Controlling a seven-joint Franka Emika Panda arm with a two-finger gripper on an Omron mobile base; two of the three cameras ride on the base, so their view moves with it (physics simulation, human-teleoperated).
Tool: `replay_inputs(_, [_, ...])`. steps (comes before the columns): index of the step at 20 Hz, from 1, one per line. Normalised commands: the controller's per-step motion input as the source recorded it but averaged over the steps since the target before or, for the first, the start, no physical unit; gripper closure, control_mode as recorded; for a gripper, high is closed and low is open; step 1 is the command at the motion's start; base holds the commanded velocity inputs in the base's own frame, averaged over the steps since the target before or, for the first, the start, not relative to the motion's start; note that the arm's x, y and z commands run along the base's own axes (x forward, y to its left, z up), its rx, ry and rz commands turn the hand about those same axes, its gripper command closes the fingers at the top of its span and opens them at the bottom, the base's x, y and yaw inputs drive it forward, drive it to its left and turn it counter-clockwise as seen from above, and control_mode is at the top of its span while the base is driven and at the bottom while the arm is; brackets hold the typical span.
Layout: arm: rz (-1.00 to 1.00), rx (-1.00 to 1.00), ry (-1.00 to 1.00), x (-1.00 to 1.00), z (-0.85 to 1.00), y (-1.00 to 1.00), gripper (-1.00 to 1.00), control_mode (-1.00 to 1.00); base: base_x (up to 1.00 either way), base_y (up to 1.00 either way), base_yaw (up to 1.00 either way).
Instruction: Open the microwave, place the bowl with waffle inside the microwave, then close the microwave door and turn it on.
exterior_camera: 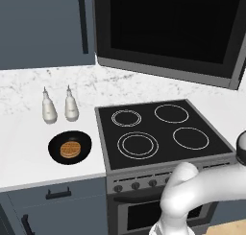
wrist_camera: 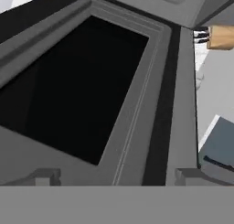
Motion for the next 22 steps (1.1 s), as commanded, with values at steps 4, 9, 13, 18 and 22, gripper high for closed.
replay_inputs(4, [0.0, 0.0, 0.0, -1.0, 0.0, 1.0, -1.0, -1.0, 0.0, 0.0, 0.0])
replay_inputs(9, [0.0, 0.0, 0.0, -0.99, 0.0, 1.0, -1.0, -1.0, 0.0, 0.0, 0.0])
replay_inputs(13, [-0.01, 0.0, 0.0, -0.62, 0.0, 1.0, -1.0, -1.0, 0.0, 0.0, 0.0])
replay_inputs(18, [-0.03, 0.0, 0.05, -0.24, 0.0, 1.0, -1.0, -1.0, 0.0, 0.0, 0.0])
replay_inputs(22, [-0.02, 0.0, 0.09, -0.04, 0.0, 1.0, -1.0, -1.0, 0.0, 0.0, 0.0])
